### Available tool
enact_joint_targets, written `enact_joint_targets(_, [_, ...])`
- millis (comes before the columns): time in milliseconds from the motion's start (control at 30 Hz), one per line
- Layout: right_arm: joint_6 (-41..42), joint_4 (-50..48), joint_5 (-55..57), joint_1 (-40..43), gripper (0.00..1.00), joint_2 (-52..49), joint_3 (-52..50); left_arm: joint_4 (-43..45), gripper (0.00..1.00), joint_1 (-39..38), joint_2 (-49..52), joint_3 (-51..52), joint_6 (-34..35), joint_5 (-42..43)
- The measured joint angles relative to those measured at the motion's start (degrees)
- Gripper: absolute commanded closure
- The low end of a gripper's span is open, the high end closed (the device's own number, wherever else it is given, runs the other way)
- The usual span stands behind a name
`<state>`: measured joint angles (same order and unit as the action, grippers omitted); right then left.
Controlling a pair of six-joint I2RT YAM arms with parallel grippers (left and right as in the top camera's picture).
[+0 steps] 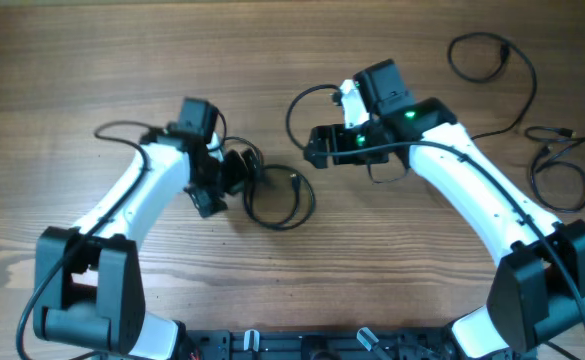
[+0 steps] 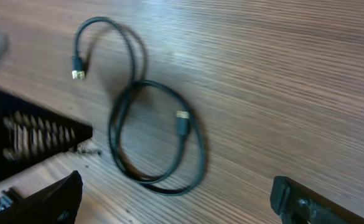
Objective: Untangle cables
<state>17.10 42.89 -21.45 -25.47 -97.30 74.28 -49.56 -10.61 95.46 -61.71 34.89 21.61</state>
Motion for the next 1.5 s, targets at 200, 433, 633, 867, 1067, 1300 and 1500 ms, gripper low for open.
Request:
enact_joint_targets(200, [2.78, -5.11, 0.96, -7.76, 0.64, 0.0, 0.0, -1.07, 0.0, 11.28, 0.0, -1.9, -1.86, -8.28])
enact_joint_targets(433, [8.66, -12.13, 14.67, -20.06, 0.71, -0.22, 0.0, -2.16, 0.0, 20.79, 0.0, -1.9, -2.1, -10.47])
enact_joint_targets(633, [9.29, -17.97, 21.29, -28.52, 0.67, -7.54, 0.0, -2.19, 0.0, 21.29, 0.0, -1.9, -2.12, -10.49])
enact_joint_targets(867, [9.22, -18.73, 21.79, -30.38, 0.64, -17.92, 0.0, -2.32, 0.0, 21.29, 0.0, -1.9, -2.12, -10.69])
enact_joint_targets(1067, [6.23, -18.8, 21.31, -30.38, 0.91, -19.19, 0.0, -2.32, 0.0, 21.29, 0.02, -1.9, -2.25, -10.69])
enact_joint_targets(1300, [4.63, -17.44, 22.16, -30.38, 0.77, -19.61, 0.46, -2.32, 0.0, 21.29, 0.02, -1.9, -2.29, -10.69])
enact_joint_targets(1500, [4.13, -16.83, 23.47, -30.36, 0.88, -19.78, 0.46, -2.32, 0.0, 21.29, 0.0, -1.9, -2.29, -10.71])
